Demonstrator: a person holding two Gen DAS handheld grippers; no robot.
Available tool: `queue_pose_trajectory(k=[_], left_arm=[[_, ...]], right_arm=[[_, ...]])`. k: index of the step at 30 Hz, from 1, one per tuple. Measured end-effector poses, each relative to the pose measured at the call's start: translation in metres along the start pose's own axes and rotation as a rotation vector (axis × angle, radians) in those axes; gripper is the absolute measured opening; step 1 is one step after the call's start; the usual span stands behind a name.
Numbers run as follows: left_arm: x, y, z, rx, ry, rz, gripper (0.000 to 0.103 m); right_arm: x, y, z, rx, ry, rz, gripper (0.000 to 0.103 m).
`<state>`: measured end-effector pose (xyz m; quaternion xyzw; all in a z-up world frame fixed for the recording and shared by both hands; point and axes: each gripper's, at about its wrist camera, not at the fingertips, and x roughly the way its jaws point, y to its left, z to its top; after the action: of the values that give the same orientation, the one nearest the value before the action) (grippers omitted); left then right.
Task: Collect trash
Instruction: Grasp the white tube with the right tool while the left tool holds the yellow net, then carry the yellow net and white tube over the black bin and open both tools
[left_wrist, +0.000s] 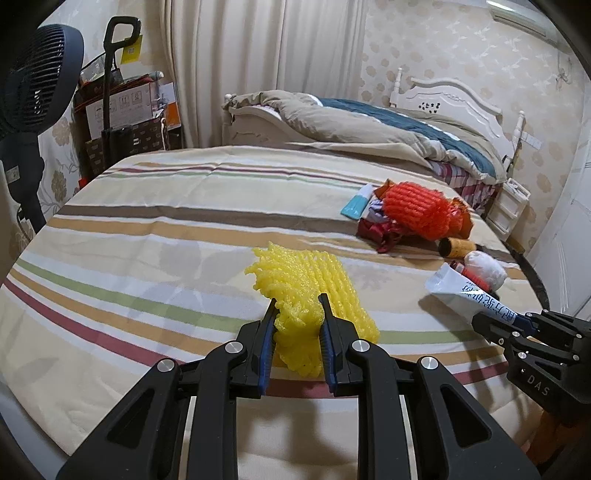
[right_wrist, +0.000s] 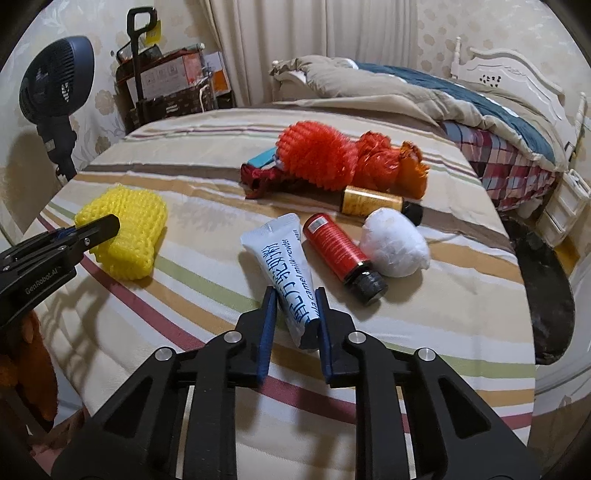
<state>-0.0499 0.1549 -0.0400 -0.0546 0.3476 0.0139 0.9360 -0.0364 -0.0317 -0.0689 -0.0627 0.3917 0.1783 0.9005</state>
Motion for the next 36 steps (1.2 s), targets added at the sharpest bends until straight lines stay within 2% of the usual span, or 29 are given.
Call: queue_pose_trajectory(k=[9,15,22,27,32,36], left_arm=[[-0.013,-0.035,0.018,0.033,-0.050,-0.076,0.023],[-0.011,-0.086,0.039,0.106,-0.096,-0.155,0.023],[0.014,-0.164,0.059,0.205,-0.095,-0.259,0.023],[0.039,-0.215,0.070,0.249,-0.068,-0.339,0.023],[0.065,-0.265,0.075,0.305,-0.053,-0.380,0.023],[0.082,-0.293,0.074,0.345,-0.038,-0.384,0.023]], right_arm=[[-0.034,-0.037,0.008,0.084,-0.109,-0.060,0.018],[-0.049,-0.091,0.010,0.172,-0.156,-0.195,0.018],[-0.049,-0.160,0.007,0.267,-0.166,-0.340,0.018],[-0.040,-0.202,0.003,0.319,-0.154,-0.400,0.018],[-0.030,-0.239,0.003,0.370,-0.143,-0.443,0.018],[-0.023,-0.264,0.001,0.403,-0.134,-0.461,0.018]])
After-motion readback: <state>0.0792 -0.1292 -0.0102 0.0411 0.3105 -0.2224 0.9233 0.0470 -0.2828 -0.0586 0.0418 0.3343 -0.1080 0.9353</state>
